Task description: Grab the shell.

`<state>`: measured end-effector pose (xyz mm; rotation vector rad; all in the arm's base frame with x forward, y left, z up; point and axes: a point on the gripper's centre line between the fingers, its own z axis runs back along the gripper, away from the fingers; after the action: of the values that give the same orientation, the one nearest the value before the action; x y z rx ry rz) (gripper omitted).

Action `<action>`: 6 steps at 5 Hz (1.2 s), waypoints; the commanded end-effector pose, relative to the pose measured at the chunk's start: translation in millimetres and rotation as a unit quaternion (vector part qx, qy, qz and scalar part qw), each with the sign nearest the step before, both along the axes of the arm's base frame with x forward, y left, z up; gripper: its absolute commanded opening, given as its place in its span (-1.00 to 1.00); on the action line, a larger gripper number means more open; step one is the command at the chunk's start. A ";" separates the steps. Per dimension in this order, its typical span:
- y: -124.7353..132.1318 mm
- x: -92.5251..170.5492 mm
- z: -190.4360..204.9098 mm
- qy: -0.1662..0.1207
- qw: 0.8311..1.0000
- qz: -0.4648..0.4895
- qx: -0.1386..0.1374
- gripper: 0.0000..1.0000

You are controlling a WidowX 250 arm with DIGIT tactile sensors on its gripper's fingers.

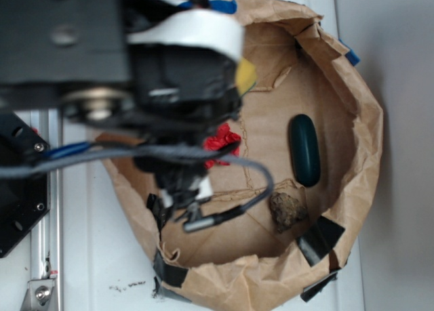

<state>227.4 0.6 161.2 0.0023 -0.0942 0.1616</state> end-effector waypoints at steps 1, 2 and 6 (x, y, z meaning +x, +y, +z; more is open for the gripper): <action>29.1 33.4 -19.4 -0.009 0.997 0.080 -0.022 1.00; 35.8 50.5 -32.6 -0.010 0.993 0.118 -0.023 1.00; 35.8 50.5 -32.6 -0.010 0.993 0.118 -0.023 1.00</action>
<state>272.4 26.8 114.5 -0.0305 -0.0505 0.3732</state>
